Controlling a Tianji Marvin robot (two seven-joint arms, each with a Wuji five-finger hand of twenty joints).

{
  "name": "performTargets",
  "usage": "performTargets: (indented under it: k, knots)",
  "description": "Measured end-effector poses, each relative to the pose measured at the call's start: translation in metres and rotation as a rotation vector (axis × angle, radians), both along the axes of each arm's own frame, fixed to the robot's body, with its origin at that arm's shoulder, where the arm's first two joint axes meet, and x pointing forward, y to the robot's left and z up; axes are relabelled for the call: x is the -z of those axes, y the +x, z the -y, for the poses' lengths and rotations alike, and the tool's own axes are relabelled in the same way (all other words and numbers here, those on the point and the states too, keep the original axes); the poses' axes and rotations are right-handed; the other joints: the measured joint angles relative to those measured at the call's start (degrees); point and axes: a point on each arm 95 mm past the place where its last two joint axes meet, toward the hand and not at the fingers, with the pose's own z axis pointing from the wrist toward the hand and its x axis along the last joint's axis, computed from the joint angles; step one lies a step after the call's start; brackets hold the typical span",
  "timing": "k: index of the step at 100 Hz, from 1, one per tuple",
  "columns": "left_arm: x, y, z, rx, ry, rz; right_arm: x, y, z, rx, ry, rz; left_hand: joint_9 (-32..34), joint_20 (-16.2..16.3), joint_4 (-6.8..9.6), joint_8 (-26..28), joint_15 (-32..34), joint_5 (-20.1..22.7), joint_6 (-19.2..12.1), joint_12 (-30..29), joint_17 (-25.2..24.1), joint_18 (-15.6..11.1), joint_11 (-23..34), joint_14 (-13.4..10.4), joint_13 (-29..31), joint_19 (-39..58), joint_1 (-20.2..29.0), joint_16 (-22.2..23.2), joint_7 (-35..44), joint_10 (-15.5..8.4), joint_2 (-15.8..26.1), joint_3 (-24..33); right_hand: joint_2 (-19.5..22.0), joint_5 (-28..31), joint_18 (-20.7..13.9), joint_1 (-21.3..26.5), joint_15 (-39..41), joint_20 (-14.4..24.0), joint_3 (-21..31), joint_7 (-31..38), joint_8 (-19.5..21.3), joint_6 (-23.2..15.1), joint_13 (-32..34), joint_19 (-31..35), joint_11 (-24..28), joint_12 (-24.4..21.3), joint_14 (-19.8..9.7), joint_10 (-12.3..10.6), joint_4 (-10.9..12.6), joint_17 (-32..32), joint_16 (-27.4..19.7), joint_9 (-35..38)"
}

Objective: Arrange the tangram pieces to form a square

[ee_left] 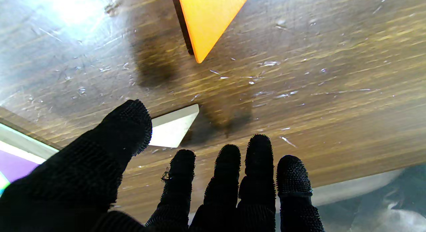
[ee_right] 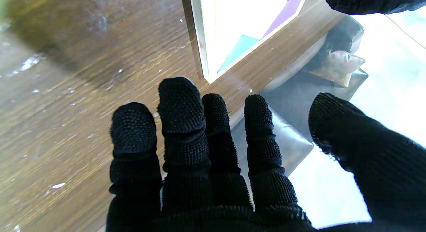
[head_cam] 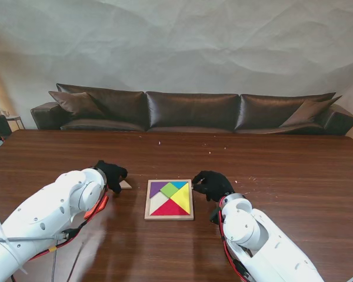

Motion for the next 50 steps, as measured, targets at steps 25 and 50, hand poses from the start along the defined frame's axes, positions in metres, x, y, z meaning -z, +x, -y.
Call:
performTargets:
  k: [25,50]
  knots:
    - [0.007,0.003,0.001,-0.009,-0.009,0.002,0.0,0.0,0.0,0.0,0.001,-0.002,0.0,-0.4,0.0,3.3,1.4,-2.0,0.0,0.4,0.7,0.0,1.1,0.0,0.0,0.6,0.0,0.0,5.5,0.0,0.0,0.0,0.0,0.0,0.0,0.0,0.0,0.0,0.0,0.0,0.0,0.0,0.0,0.0,0.0,0.0,0.1,0.0,0.0,0.0,0.0,0.0]
    - [0.01,0.001,0.001,-0.012,-0.016,0.019,0.001,0.0,0.0,-0.002,0.001,-0.003,0.5,-0.4,0.0,8.8,5.6,-3.2,0.0,2.1,2.7,0.0,4.0,0.0,1.4,3.8,0.0,0.8,15.5,-0.2,0.0,2.1,0.0,0.0,0.0,0.0,0.0,0.0,0.0,0.0,0.0,0.0,0.0,0.0,0.0,0.0,0.2,0.0,0.0,0.0,0.0,0.0]
